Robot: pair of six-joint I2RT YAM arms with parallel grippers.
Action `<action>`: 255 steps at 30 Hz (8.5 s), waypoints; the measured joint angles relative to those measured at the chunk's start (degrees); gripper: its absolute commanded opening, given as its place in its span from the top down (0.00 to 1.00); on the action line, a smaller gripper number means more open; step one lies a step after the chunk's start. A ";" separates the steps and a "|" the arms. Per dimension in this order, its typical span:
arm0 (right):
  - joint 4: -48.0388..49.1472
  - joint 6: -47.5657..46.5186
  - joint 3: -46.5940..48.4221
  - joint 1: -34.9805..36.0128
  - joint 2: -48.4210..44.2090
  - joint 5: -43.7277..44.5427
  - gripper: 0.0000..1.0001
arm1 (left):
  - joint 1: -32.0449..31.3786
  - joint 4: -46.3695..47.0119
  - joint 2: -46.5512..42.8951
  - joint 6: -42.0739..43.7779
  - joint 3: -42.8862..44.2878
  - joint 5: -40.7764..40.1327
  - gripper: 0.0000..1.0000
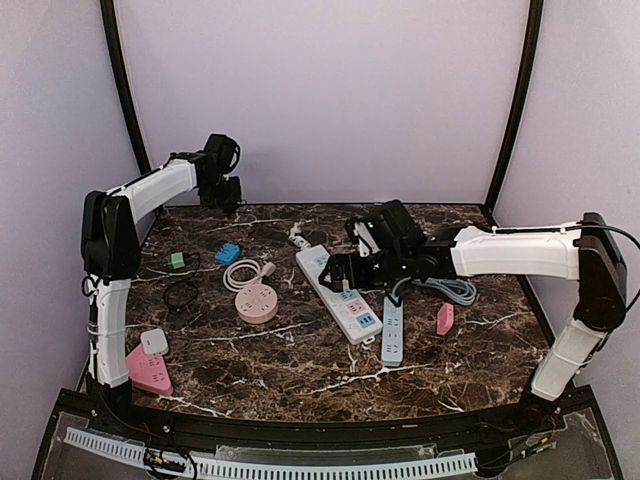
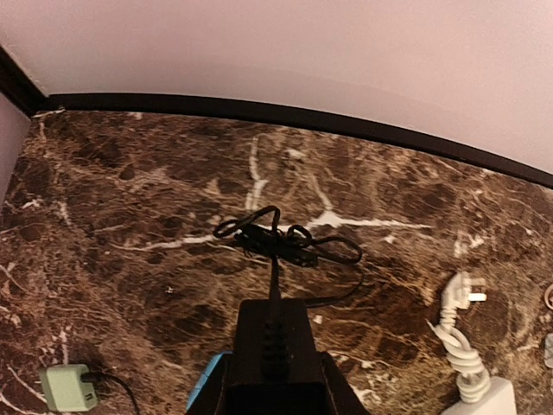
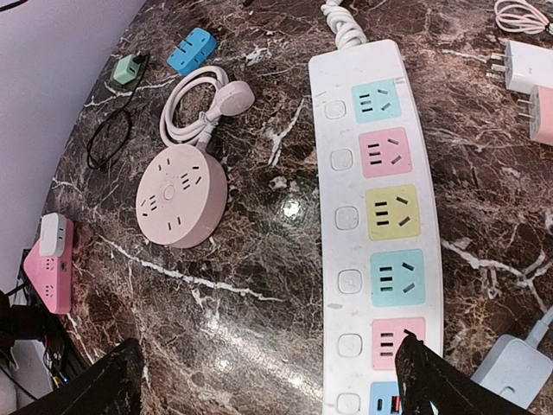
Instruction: Pull the plug off the socket
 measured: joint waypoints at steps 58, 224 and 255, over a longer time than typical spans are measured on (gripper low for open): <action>-0.59 0.04 -1.92 0.00 0.50 -0.20 0.01 | -3.48 -15.72 19.61 2.67 21.99 0.96 0.35; 19.67 8.35 8.70 7.30 26.86 -32.37 0.37 | -22.34 16.90 -55.41 -27.28 -83.69 30.82 0.17; 19.63 9.81 8.83 7.58 25.73 -33.53 0.71 | -22.32 14.82 -49.31 -23.91 -81.37 30.97 0.25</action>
